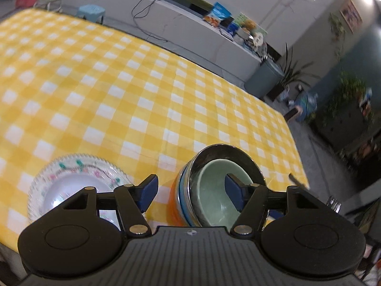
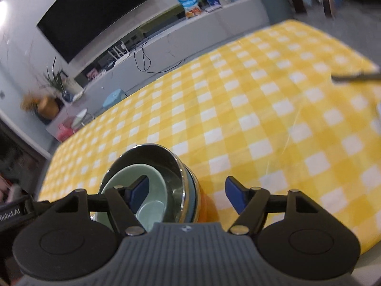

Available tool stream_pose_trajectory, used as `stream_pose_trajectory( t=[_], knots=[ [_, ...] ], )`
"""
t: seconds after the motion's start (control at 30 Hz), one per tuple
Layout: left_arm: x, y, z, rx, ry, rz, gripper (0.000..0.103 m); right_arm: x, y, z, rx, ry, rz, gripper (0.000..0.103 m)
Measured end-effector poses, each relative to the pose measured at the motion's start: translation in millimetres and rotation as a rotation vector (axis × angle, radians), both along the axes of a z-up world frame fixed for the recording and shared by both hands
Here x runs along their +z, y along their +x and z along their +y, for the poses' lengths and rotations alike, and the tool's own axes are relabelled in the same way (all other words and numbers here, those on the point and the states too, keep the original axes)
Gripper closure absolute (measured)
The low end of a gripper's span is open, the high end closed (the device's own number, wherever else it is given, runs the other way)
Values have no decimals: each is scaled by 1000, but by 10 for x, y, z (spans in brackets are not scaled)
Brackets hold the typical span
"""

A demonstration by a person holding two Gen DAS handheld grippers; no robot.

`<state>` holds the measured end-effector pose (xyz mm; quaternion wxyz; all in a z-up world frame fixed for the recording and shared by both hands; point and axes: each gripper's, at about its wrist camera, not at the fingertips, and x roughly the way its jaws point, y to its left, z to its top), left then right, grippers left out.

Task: Organize plates and bowls
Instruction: 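Close both grippers on the rim of the nested bowl stack, then lift the bowl stack with both grippers and carry it over the plate stack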

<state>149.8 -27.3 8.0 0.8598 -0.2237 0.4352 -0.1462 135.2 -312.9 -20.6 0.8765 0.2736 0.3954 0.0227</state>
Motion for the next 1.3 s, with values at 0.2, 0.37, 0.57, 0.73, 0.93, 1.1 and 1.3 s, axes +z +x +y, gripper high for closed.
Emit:
stream_pose_trajectory(
  t=[0.2,0.37,0.57,0.73,0.93,1.1,1.3],
  knots=[
    [-145,27,-9,56,-49,36,27,-166,102,-83,-23,131,44,32],
    [-207,72,-104,47,-62,28,27,-281,104,-117,7,183,86,32],
    [-281,139,-211,31,-25,48,33,-406,182,-113,31,232,137,32],
    [-401,194,-204,47,-40,103,38,-529,239,-182,28,324,172,34],
    [-522,221,-219,36,-48,147,42,-607,234,-225,24,404,199,38],
    [-589,237,-219,35,-65,176,45,-600,223,-231,26,394,199,42],
    [-610,232,-222,37,-71,182,43,-576,213,-213,29,370,196,46]
  ],
)
